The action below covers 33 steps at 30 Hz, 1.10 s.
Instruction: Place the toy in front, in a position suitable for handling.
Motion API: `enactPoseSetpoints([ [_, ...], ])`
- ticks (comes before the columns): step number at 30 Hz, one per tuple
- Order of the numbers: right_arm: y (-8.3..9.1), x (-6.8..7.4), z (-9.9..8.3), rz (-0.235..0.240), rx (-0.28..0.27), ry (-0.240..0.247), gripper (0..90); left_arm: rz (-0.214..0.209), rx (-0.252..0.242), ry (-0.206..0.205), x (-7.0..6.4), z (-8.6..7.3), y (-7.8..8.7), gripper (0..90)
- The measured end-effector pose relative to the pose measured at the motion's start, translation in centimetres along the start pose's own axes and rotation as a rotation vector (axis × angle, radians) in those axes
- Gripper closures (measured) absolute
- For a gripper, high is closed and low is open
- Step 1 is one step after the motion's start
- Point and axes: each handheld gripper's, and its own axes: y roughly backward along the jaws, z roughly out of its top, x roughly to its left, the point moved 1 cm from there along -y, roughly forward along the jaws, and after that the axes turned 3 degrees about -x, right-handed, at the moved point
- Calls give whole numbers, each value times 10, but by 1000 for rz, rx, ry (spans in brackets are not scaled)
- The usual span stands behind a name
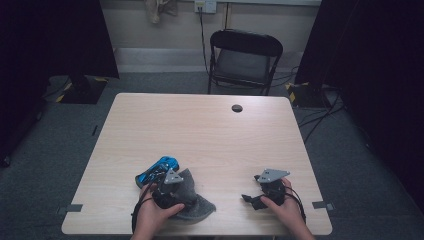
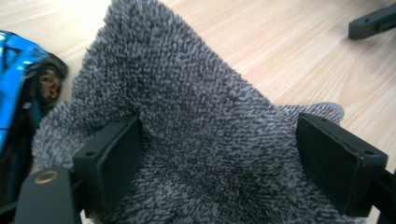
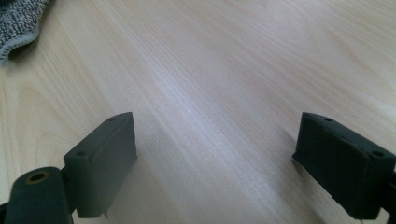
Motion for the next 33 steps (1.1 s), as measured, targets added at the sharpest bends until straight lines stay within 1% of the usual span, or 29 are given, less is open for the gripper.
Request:
enactPoseSetpoints([
  [2,0,0,0,0,0,0,117,-3,6,-5,-1,0,-2,154],
  [3,0,0,0,0,0,0,117,1,14,-23,-1,0,-5,155],
  [4,0,0,0,0,0,0,117,1,14,-23,-1,0,-5,156],
  [5,0,0,0,0,0,0,117,5,24,-32,-2,0,-7,157],
  [6,0,0,0,0,0,0,117,0,34,-39,-2,0,-8,170],
  [7,0,0,0,0,0,0,117,5,30,-52,-2,0,-10,198],
  [8,0,0,0,0,0,0,117,5,30,-52,-2,0,-10,213],
  [9,0,0,0,0,0,0,117,8,42,-80,-1,1,-11,236],
  [10,0,0,0,0,0,0,117,12,45,-104,-1,2,-12,265],
  [11,0,0,0,0,0,0,117,8,45,-111,-1,3,-13,294],
  [12,0,0,0,0,0,0,117,8,45,-111,-1,3,-13,343],
  [13,0,0,0,0,0,0,117,-4,44,-120,-1,6,-14,414],
  [14,0,0,0,0,0,0,117,-15,42,-127,-1,7,-14,464],
  [15,0,0,0,0,0,0,117,-26,34,-122,-2,8,-16,531],
  [16,0,0,0,0,0,0,117,-29,31,-131,-2,9,-17,564],
  [18,0,0,0,0,0,0,117,-50,14,-148,-4,10,-19,617],
  [19,0,0,0,0,0,0,117,-53,7,-145,-6,11,-21,632],
  [20,0,0,0,0,0,0,117,-61,6,-152,-7,12,-21,643],
  [23,0,0,0,0,0,0,117,-95,-6,-141,-9,20,-22,660],
  [24,0,0,0,0,0,0,117,-95,-6,-141,-9,20,-22,660],
  [25,0,0,0,0,0,0,117,-110,-19,-140,-10,27,-22,661],
  [27,0,0,0,0,0,0,117,-128,-26,-137,-11,34,-22,660],
  [28,0,0,0,0,0,0,117,-128,-26,-137,-11,34,-22,660],
  [29,0,0,0,0,0,0,117,-133,-30,-152,-13,41,-24,660],
  [30,0,0,0,0,0,0,117,-133,-30,-152,-13,41,-24,660],
  [31,0,0,0,0,0,0,117,-148,-38,-160,-15,50,-26,659],
  [32,0,0,0,0,0,0,117,-148,-38,-160,-15,50,-26,659],
  [33,0,0,0,0,0,0,117,-157,-46,-167,-18,57,-31,659],
])
